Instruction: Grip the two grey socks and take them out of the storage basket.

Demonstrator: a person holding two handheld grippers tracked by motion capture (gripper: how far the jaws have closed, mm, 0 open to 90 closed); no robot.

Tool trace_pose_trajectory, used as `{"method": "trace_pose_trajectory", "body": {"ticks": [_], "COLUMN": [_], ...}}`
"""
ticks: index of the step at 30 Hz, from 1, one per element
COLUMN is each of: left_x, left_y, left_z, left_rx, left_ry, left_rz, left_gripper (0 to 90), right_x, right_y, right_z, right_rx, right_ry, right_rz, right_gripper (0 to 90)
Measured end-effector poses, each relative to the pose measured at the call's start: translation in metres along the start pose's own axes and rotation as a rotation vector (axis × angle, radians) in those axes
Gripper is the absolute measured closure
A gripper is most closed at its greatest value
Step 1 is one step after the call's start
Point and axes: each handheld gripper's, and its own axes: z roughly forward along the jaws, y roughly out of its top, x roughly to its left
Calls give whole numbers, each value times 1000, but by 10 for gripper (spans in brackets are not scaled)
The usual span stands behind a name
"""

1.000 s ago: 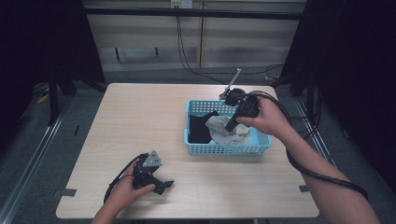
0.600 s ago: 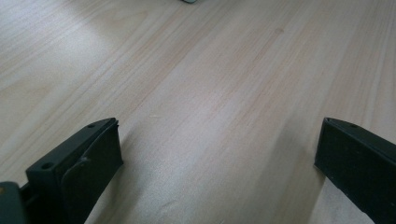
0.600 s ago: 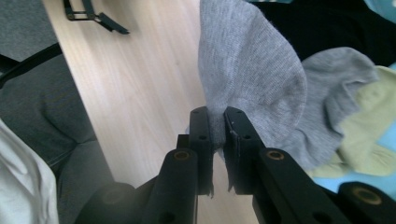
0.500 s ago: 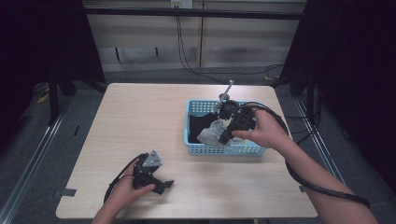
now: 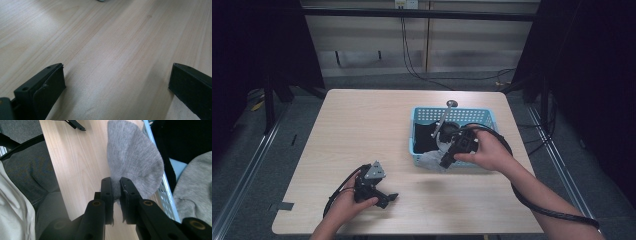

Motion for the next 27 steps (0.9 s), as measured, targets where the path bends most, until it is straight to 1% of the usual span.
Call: {"method": "trace_pose_trajectory", "body": {"ticks": [4, 5, 6, 11, 12, 16, 22, 25, 27], "left_x": [0, 0, 0, 0, 0, 0, 0, 0, 0], "left_y": [0, 0, 0, 0, 0, 0, 0, 0, 0], "left_z": [0, 0, 0, 0, 0, 0, 0, 0, 0], "left_rx": [0, 1, 1, 0, 1, 1, 1, 1, 1], "left_ry": [1, 1, 1, 1, 1, 1, 1, 1, 1], "left_rz": [2, 2, 3, 2, 3, 3, 3, 2, 3], "left_gripper": [0, 0, 0, 0, 0, 0, 0, 0, 0], "right_x": [1, 1, 1, 2, 2, 1, -1, -2, -1], "right_y": [1, 1, 1, 2, 2, 2, 0, -2, -3], "right_z": [7, 9, 11, 22, 26, 31, 41, 43, 45], "right_rx": [3, 8, 8, 24, 26, 29, 35, 38, 42], "right_ry": [9, 12, 13, 17, 28, 31, 39, 40, 44], "right_rz": [-5, 3, -4, -10, -8, -14, -3, -4, 4], "right_gripper": [813, 813, 812, 811, 811, 813, 815, 814, 815]}}
